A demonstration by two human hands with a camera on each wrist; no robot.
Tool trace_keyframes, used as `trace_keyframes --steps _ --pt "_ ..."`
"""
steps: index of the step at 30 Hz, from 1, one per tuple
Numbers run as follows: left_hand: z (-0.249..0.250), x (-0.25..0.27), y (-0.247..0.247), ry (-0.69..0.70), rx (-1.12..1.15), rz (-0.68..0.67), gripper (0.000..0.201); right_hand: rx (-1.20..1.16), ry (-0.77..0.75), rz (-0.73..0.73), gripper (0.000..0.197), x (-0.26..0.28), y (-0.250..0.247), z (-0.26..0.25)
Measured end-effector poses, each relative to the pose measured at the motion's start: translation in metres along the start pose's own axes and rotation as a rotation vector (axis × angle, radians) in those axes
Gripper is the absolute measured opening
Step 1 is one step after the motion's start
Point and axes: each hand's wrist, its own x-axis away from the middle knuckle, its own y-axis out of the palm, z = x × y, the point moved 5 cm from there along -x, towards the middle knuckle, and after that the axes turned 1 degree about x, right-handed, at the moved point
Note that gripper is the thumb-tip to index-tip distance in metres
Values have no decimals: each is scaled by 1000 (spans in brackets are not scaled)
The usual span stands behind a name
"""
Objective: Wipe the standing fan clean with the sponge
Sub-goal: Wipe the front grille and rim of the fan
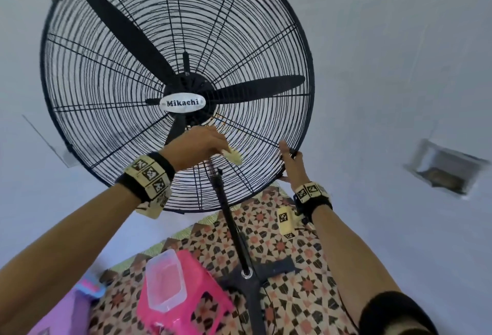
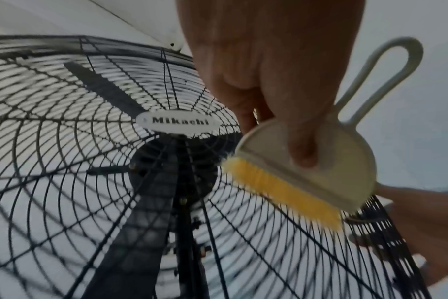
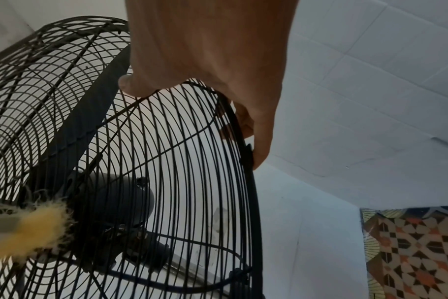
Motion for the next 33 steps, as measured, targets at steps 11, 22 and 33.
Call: trace_keyframes --steps 11,22,33 --pt "-12 1 24 -64 49 -39 20 20 -7 6 122 -9 1 7" --pt "-1 -26 31 -176 -82 -400 19 53 -24 -4 99 0 0 -1" --pt "-3 -24 22 -56 6 -111 12 61 -25 2 113 -4 0 3"
